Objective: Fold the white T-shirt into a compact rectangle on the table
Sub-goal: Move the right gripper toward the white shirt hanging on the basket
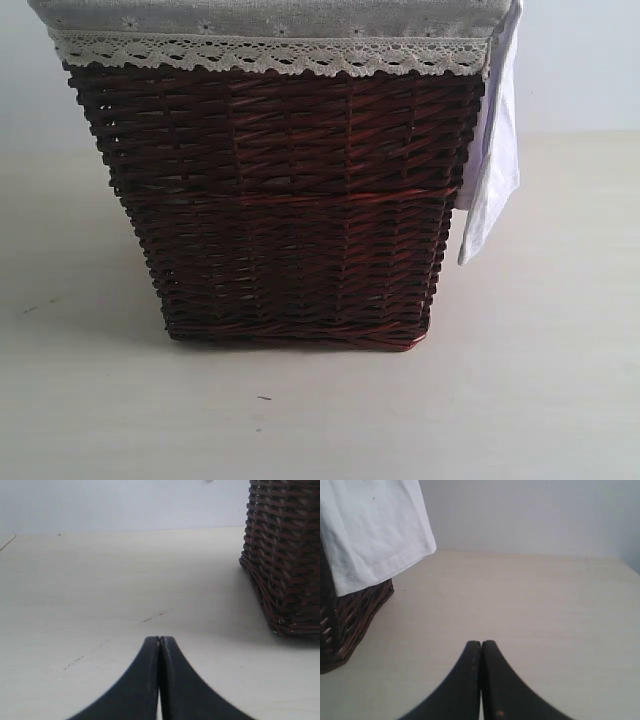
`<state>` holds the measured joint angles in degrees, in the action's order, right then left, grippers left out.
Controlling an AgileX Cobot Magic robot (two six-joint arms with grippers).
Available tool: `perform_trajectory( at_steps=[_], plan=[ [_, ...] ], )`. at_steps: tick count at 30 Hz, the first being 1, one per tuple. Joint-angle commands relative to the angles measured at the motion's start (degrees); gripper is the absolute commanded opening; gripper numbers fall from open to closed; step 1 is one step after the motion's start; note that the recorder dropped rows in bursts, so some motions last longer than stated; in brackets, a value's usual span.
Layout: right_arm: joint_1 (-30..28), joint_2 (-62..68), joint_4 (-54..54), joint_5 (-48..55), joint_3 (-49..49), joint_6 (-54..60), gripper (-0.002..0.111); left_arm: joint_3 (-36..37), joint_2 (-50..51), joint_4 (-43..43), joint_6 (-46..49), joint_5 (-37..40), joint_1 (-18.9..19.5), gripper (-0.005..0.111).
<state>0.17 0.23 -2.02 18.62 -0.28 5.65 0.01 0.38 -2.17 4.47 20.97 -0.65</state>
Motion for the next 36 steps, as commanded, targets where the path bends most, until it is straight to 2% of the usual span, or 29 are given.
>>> perform_trajectory(
  at_steps=[1, 13, 19, 25, 27, 31, 34, 36],
  plan=[
    [-0.17, -0.23, 0.77, -0.76, 0.28, 0.21, 0.000, -0.01, -0.38, -0.04, -0.13, -0.54, 0.02, 0.000],
    [-0.17, -0.23, 2.02, -3.45, 0.28, 0.31, 0.000, -0.01, -0.38, -0.04, -0.13, -0.54, 0.02, 0.000],
    [-0.17, -0.23, 5.92, -14.16, 0.28, 0.80, 0.000, -0.01, -0.38, -0.04, -0.13, -0.54, 0.02, 0.000],
    [-0.17, -0.23, 4.24, -31.01, 0.28, -0.51, 0.000, -0.01, -0.38, -0.04, -0.13, -0.54, 0.02, 0.000],
    [-0.17, -0.23, 3.98, -36.66, 0.28, -6.83, 0.000, -0.01, -0.38, -0.04, -0.13, -0.54, 0.02, 0.000],
    [-0.17, -0.23, 4.24, -44.46, 0.28, -31.86, 0.000, -0.01, -0.38, -0.04, -0.13, -0.54, 0.02, 0.000],
    [-0.17, -0.23, 7.94, -53.74, 0.28, -32.68, 0.000, -0.01, -0.38, -0.04, -0.13, -0.54, 0.02, 0.000],
    [-0.17, -0.23, 10.29, -54.47, -1.05, -33.19, 0.000, -0.01, -0.38, -0.04, -0.13, -0.54, 0.02, 0.000]
  ],
)
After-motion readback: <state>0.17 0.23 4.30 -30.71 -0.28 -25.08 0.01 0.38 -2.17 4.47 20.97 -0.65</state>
